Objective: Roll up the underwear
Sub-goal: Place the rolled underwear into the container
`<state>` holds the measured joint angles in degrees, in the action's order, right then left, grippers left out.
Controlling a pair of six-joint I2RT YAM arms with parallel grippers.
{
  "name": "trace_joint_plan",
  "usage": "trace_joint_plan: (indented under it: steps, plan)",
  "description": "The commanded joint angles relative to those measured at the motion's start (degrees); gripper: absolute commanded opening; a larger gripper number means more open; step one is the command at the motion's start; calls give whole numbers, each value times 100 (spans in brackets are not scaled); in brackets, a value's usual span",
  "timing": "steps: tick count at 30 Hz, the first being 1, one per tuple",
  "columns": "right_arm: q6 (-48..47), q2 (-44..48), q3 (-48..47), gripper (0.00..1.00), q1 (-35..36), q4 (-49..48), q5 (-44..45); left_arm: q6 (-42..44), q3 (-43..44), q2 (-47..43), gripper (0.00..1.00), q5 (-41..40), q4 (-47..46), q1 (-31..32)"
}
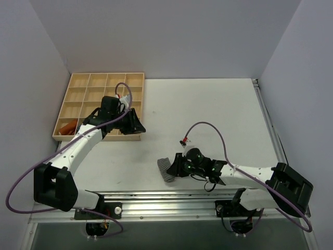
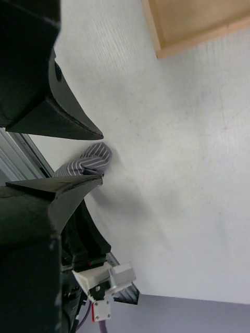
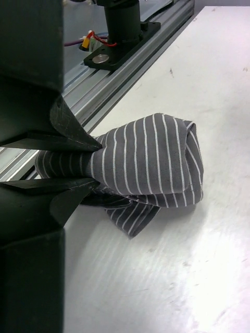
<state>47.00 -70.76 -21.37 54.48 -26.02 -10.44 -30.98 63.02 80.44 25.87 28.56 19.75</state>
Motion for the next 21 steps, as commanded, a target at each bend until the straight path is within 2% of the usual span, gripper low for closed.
trace_joint_plan:
  steps: [1,4,9,15,21]
  plan:
    - [-709,-25,-587,0,-7,229,51,373,324,-257,41,-346,818,-427]
    - [-920,-166,-920,0,-34,282,-2,488,544,-240,41,-626,1160,-586]
    - [-1158,-376,-1378,0,-86,466,-11,392,185,-354,41,-767,1056,-647]
    - [-1439,-482,-1994,0,-429,712,-116,58,-316,-600,40,-145,704,-762]
    - [-1790,-754,-2608,0,-1034,818,-406,-425,-423,-565,41,216,283,-797]
